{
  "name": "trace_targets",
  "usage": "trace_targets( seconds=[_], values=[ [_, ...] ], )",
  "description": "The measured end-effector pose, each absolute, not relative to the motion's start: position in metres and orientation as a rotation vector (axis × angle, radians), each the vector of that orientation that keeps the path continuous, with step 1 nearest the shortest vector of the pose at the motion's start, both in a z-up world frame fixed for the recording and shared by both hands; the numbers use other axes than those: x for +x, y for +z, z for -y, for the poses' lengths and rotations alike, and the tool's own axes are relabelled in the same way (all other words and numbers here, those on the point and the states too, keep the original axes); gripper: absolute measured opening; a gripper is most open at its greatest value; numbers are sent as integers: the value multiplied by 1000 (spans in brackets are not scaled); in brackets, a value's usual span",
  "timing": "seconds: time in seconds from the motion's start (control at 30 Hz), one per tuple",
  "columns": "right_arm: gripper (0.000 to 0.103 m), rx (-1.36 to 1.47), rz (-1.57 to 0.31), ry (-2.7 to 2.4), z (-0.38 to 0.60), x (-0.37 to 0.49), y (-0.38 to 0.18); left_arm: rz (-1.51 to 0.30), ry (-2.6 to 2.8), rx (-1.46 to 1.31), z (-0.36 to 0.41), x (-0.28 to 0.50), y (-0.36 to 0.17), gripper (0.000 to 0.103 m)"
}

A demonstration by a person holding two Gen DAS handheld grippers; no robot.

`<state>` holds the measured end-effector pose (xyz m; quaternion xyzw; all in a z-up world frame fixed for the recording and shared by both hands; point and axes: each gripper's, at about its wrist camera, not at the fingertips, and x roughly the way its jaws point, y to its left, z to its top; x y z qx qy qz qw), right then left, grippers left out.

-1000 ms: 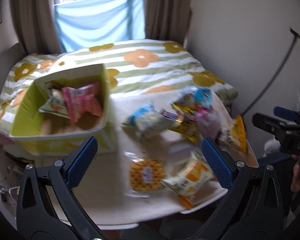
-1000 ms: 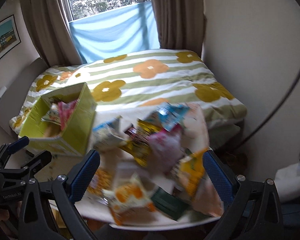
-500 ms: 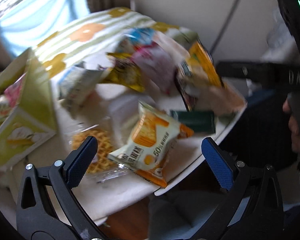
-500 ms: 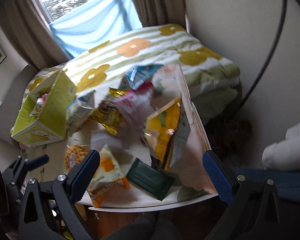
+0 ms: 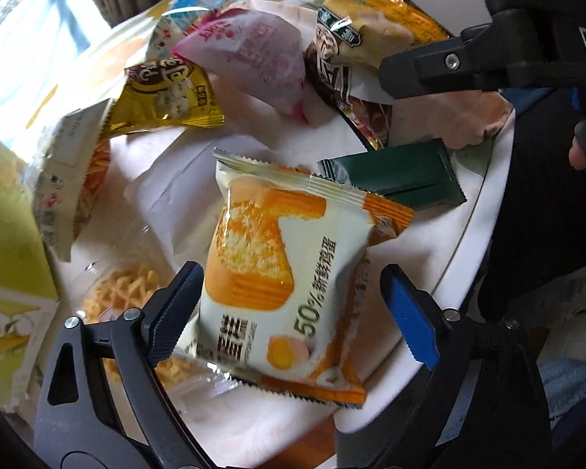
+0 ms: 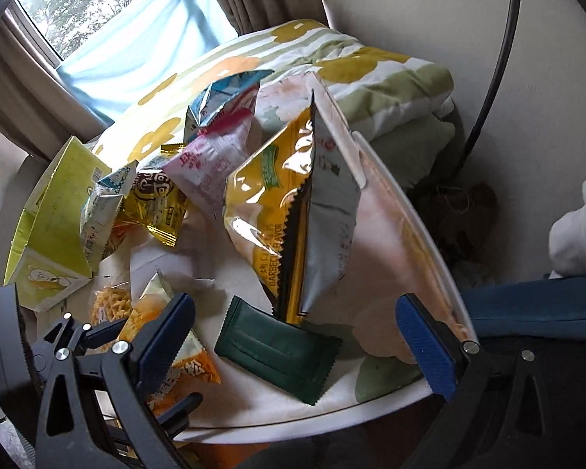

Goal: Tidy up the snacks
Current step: 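Grasp the egg cake packet with the left tool while the right tool grasps the yellow barbecue chip bag, then carry both packets over the box and release them inside with both tools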

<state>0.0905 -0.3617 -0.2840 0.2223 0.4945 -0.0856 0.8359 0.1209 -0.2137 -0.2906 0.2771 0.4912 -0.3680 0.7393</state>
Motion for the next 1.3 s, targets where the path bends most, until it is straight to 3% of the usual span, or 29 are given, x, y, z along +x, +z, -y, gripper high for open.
trace_targets(
  seconds=[0.07, 0.2, 0.37, 0.93, 1.0, 1.13, 1.3],
  values=[
    [102, 468, -1051, -187, 361, 93, -287, -1084, -804, 624, 216, 125, -294, 74],
    [102, 491, -1052, -196, 363, 99, -293, -1106, -827, 628, 219, 133, -298, 74],
    [102, 515, -1041, -213, 368, 106, -297, -1118, -836, 626, 218, 136, -300, 66],
    [102, 481, -1023, -233, 370, 132, -306, -1127, -803, 581, 220, 133, -295, 63],
    [99, 477, -1021, -234, 370, 135, -307, -1130, -799, 570, 221, 133, -296, 63],
    [80, 472, -1020, -214, 372, 140, -310, -1126, -783, 560, 219, 134, -295, 63],
    [71, 459, -1009, -193, 372, 141, -309, -1128, -763, 545, 218, 133, -293, 63]
  ],
)
